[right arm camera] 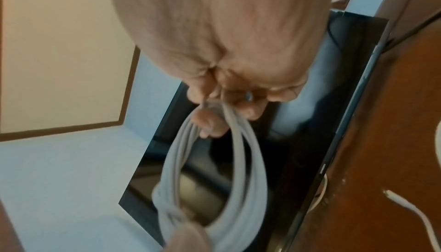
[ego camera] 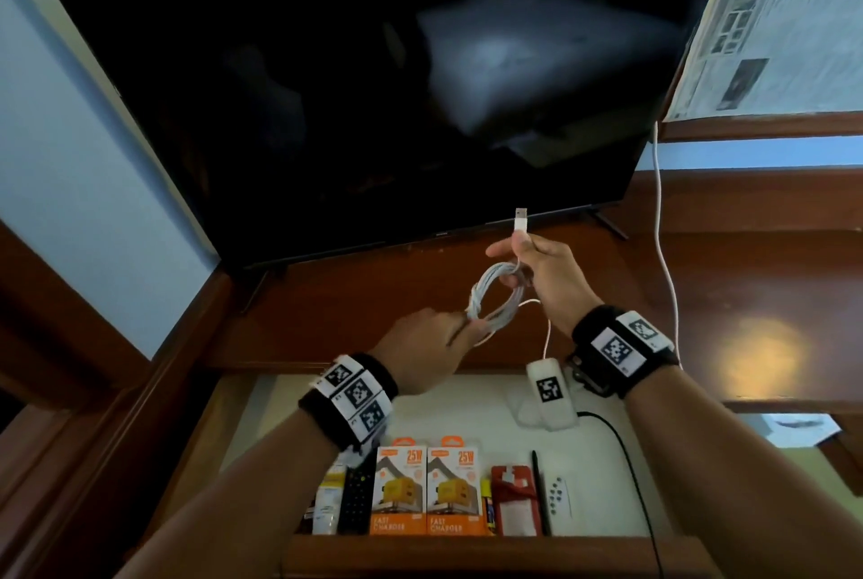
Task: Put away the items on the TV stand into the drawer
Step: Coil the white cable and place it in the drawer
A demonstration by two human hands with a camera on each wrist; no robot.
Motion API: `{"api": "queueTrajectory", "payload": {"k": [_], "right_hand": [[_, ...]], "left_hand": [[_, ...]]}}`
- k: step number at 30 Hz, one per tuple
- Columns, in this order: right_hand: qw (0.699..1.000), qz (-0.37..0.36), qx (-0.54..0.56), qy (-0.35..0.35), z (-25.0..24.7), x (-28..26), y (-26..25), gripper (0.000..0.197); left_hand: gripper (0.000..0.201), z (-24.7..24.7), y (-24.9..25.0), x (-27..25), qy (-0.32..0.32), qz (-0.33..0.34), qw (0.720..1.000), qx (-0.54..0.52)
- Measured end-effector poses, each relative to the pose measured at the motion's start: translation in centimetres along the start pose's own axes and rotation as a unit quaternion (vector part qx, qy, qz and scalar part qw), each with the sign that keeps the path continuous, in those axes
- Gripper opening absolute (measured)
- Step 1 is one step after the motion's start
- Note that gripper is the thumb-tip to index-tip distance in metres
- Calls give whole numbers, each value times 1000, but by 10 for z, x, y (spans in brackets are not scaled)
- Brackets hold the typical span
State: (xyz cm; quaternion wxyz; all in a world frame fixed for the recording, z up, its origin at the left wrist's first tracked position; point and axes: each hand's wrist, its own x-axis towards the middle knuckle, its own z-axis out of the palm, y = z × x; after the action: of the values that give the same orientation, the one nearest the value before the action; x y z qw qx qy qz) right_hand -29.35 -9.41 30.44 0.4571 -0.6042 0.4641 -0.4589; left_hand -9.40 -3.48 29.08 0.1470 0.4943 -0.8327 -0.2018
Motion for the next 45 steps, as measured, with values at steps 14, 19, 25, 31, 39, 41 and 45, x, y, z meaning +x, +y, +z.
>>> {"api": "queueTrajectory", "payload": {"k": [14,19,25,31,39,41,45], "right_hand": [[831,34,-467,-300,-40,-56,59,18],[798,99,-513,-301,-71,-89,108,21],[705,202,-582,-352,-118,-130,180,22],[630,176,-588,-476,-98,-133,213,20],[608,204,-523,-561,-89,-123,232,36],[595,179,-518,-588,-87,-121,235,42],[572,162,-520,-613,-91,-117,237,49]], "left_hand": [[22,73,-20,50,-84,24,953,291],[17,132,-8,65,-147,3,975,169],[56,162,-25,92,60,-60,991,100],[65,198,-55,134,15,-166,986,12],[55,228,-68,153,33,-192,979,56],[55,229,-70,152,27,-191,979,66],[56,230,-71,151,25,-185,979,78]]}}
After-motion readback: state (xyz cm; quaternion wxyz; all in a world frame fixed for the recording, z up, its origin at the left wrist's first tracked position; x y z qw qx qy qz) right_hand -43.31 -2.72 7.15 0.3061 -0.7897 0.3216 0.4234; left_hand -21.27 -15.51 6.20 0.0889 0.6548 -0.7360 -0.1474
